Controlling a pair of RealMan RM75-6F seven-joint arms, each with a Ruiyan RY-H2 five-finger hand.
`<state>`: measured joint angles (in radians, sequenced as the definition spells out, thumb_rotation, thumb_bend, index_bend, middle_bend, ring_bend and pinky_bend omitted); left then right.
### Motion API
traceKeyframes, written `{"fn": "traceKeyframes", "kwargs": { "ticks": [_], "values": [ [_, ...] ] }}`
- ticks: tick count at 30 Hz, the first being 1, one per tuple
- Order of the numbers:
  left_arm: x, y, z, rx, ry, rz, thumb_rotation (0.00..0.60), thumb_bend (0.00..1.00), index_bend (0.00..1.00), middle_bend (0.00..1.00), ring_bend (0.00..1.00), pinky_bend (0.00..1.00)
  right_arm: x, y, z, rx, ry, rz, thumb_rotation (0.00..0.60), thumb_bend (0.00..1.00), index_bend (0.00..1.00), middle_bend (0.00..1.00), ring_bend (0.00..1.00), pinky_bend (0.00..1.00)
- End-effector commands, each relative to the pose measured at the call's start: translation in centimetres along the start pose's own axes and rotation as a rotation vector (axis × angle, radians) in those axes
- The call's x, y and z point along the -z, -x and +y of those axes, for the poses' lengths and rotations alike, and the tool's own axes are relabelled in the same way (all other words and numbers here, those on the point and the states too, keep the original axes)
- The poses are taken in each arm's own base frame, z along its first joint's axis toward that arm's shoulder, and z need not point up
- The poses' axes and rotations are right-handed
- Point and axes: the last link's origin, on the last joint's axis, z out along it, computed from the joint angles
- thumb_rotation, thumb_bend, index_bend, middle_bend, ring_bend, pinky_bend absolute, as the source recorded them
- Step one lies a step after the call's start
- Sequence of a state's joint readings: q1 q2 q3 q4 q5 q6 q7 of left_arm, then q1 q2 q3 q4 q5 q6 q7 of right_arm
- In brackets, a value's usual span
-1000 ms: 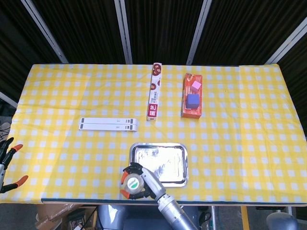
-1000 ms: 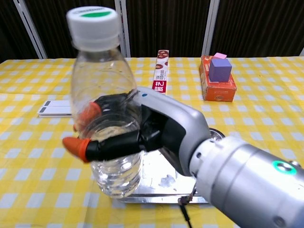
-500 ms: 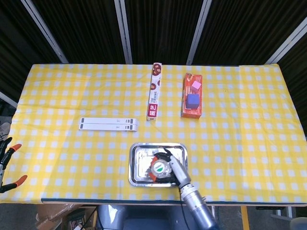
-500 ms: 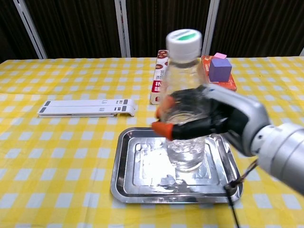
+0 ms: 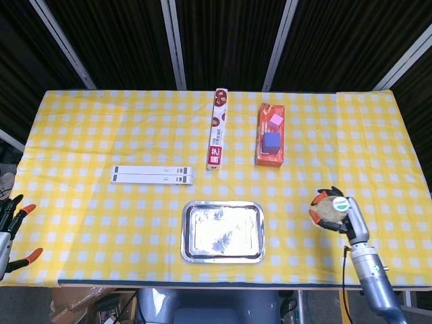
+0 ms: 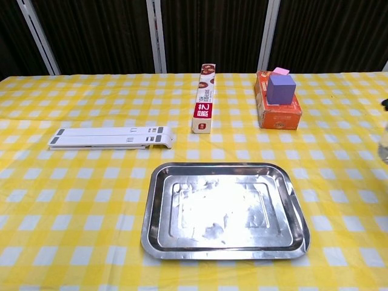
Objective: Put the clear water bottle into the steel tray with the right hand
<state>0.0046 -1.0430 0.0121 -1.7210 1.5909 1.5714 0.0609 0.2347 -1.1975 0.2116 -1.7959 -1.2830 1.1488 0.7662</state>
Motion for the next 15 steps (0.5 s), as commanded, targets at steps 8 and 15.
{"fn": "traceKeyframes", "kwargs": {
  "ticks": [8,15],
  "values": [
    [0.1,-0.1,0.0,0.007,0.007,0.001,0.600,0.20,0.16,0.00,0.00,0.00,0.5,0.9,-0.9,0.069,-0.041,-0.074,0.600,0.60,0.79,0.59,0.24,0.00],
    [0.0,-0.3,-0.3,0.015,0.000,0.006,0.600,0.20,0.16,0.00,0.00,0.00,0.2,10.1,-3.4,0.025,-0.109,-0.260,0.600,0.60,0.79,0.59,0.24,0.00]
  ]
}}
